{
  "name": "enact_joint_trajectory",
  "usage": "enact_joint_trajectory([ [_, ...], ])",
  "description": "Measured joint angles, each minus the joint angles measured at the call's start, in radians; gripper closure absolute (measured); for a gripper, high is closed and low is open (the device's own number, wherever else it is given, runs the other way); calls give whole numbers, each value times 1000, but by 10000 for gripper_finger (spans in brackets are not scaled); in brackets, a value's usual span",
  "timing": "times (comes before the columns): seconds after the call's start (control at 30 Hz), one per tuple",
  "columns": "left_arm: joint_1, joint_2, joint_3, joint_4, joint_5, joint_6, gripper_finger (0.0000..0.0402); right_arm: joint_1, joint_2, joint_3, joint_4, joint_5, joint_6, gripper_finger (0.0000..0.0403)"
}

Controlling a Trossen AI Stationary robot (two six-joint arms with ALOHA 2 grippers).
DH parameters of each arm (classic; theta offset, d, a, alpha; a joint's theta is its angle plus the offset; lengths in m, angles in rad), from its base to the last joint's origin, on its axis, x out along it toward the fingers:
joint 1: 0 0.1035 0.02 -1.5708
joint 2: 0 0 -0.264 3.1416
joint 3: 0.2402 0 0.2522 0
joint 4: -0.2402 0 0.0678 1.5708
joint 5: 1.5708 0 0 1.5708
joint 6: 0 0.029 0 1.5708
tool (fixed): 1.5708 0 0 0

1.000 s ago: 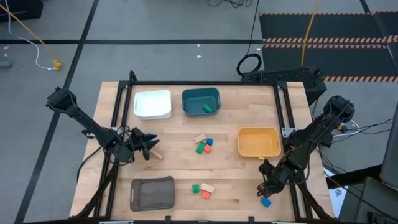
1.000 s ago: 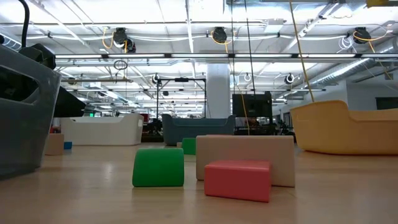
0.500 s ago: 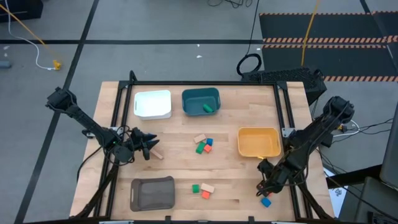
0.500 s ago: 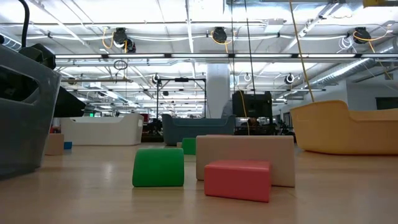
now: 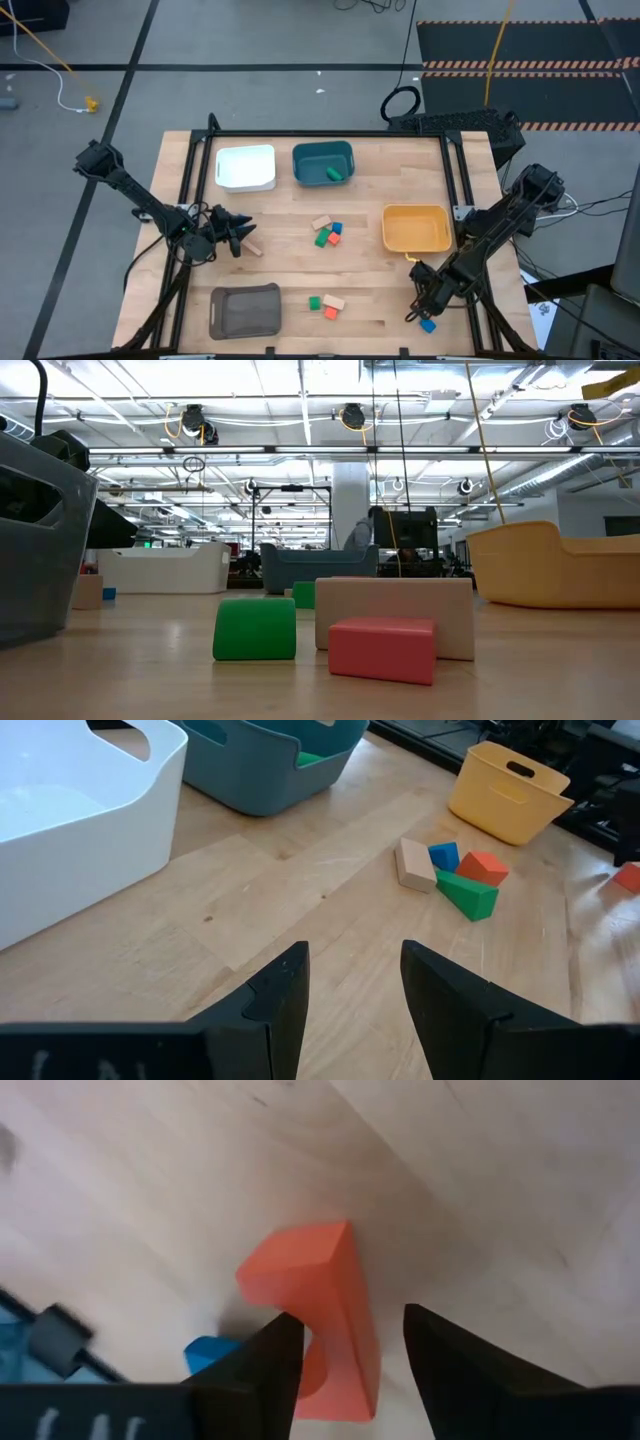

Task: Sort & place blocks by color
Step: Put the bottom right orange block into the yellow bin

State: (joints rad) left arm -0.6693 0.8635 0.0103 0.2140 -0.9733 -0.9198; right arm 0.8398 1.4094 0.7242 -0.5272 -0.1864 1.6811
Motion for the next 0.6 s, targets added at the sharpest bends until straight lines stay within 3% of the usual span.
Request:
enact_joint_trajectory([
  [0.17, 0, 0, 0, 0, 0, 0, 240, 0, 30, 0, 0, -1, -4, 284],
  [0.37, 0, 0, 0, 0, 0, 0, 240, 0, 29, 0, 4, -1, -22, 377],
  [0.6, 0, 0, 0, 0, 0, 0, 240, -1, -3, 0, 16, 5, -63, 377],
])
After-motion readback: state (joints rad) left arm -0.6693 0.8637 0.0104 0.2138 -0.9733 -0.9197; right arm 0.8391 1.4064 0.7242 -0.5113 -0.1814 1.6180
